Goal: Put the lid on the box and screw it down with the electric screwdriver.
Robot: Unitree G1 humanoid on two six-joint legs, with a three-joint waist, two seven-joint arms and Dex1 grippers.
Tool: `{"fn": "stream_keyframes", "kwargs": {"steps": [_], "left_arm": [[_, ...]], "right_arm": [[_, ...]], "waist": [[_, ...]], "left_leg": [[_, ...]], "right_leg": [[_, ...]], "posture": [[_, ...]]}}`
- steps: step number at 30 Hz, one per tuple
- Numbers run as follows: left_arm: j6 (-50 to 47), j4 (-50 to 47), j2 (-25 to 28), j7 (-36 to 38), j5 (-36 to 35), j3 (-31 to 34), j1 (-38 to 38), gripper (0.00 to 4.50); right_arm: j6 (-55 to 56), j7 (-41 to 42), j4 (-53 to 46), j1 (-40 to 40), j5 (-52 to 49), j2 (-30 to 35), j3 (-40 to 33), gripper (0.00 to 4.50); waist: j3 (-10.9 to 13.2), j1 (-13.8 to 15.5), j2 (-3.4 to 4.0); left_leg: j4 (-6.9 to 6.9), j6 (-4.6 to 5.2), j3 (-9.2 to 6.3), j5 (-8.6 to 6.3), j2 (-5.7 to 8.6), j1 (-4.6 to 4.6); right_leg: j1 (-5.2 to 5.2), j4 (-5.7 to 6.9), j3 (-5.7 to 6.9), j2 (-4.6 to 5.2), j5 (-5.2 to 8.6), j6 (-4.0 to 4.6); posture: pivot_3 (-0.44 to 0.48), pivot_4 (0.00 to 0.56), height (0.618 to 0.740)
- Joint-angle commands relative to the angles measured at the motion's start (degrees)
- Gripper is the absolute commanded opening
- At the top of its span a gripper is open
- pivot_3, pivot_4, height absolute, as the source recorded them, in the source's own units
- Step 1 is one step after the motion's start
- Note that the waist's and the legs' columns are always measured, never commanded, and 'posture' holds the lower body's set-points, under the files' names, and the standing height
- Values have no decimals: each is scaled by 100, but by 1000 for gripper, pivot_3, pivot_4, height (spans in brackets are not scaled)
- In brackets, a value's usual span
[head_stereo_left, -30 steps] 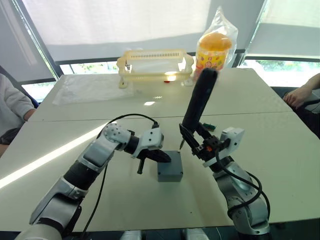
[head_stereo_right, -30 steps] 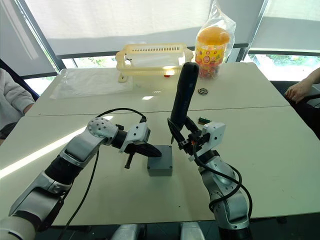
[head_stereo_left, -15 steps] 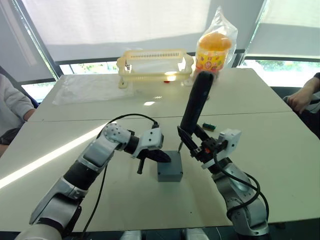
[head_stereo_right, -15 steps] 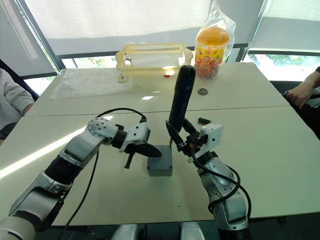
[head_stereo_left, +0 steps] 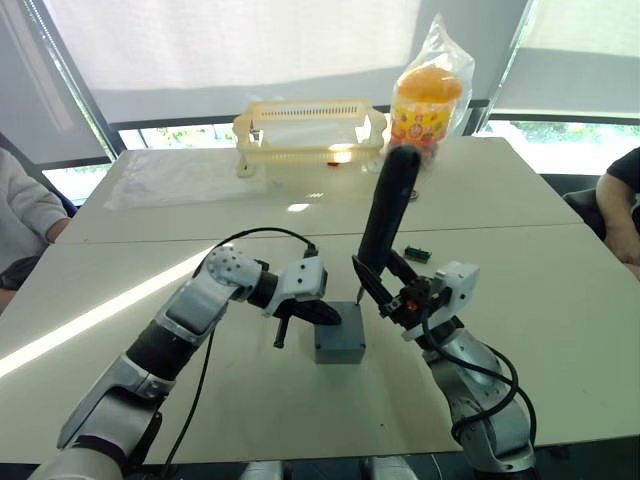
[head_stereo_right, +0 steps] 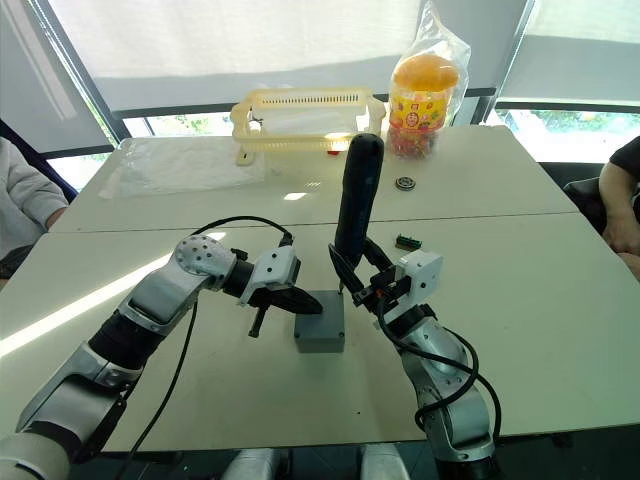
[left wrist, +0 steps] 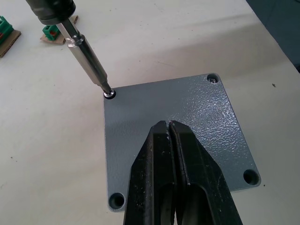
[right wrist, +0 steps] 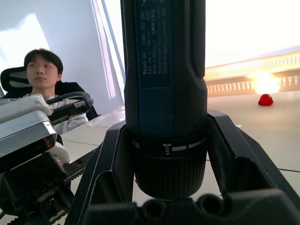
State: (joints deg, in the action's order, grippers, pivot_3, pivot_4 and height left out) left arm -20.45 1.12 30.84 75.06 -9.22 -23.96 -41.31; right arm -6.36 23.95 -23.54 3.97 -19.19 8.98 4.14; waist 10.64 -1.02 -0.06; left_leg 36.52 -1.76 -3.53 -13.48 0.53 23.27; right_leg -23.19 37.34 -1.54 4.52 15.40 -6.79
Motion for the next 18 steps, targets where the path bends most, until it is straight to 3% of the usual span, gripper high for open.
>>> {"fn": "stream_keyframes", "kwargs": {"steps": [1,14,18], "left_arm": [[-32,64,92,-8,212,-125,62,0],[59,29,94,15,315,-216,131,0],[84,51,87,17,342,-225,131,0]], "right_arm": [[49,46,15,2,50,22,81,1769],[275,273,303,-11,340,191,355,1769],[347,326,452,-11,352,180,365,1769]], "waist": [[-2,0,-2],[-13,-3,-9],[-14,-4,-13]], "left_leg": [[0,0,0,0,0,-1],[0,0,0,0,-1,-15],[-19,1,1,-1,-2,-69]], "right_leg": [[1,0,0,0,0,0],[15,-1,0,-1,1,1],[67,-19,0,-1,3,5]], "posture": [[0,150,740],[0,150,740],[0,150,740]]}}
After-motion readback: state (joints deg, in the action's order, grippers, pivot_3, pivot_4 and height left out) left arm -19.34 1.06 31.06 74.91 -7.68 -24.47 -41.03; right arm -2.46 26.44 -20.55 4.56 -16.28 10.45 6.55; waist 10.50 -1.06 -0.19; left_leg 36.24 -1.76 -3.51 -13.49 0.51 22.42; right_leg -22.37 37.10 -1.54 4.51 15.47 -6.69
